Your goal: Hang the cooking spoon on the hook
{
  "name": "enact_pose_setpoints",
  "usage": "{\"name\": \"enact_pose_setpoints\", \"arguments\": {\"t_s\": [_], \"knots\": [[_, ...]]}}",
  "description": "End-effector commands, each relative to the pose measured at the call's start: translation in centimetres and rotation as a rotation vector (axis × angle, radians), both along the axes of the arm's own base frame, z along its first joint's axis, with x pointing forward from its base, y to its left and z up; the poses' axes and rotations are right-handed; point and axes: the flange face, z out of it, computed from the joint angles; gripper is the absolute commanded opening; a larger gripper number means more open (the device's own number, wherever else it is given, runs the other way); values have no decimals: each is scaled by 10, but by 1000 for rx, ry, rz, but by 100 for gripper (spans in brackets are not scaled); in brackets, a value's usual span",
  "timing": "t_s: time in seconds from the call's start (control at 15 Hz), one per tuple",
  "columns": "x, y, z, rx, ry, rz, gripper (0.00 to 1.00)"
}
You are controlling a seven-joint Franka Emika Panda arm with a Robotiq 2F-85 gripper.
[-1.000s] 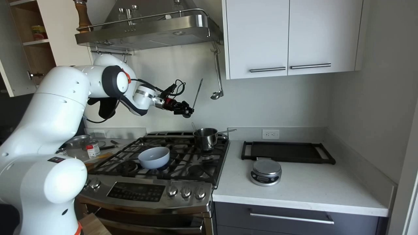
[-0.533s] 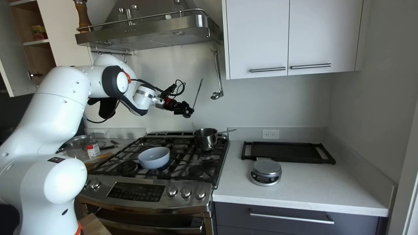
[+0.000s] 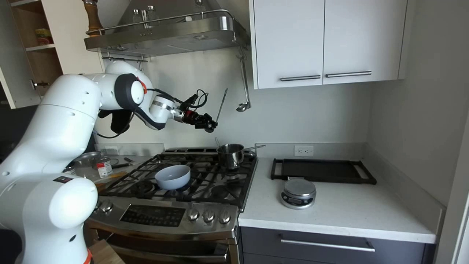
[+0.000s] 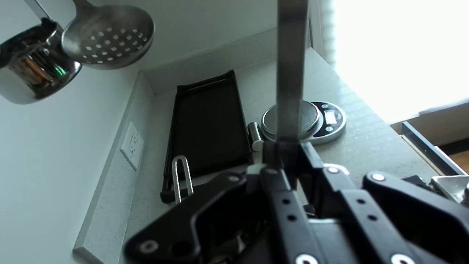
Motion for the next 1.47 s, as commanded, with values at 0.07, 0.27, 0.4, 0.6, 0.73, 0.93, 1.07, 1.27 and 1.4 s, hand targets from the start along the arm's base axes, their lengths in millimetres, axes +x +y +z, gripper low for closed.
{"name": "enact_pose_setpoints", "arguments": {"t_s": [0.07,0.27,0.4,0.6,0.73,0.93,1.07,1.27,1.4], "knots": [[3,6,14,-56,16,48,4],[11,6,36,-111,52,103,4],[20,7,52,-139,89,175,4],[31,14,75,-175,128,264,4],[39,12,93,-184,144,289,4],[45,7,117,-187,152,296,4],[46,5,128,-198,158,272,4],[46,4,138,-216,154,263,4],[46,4,142,-225,148,252,4]]}}
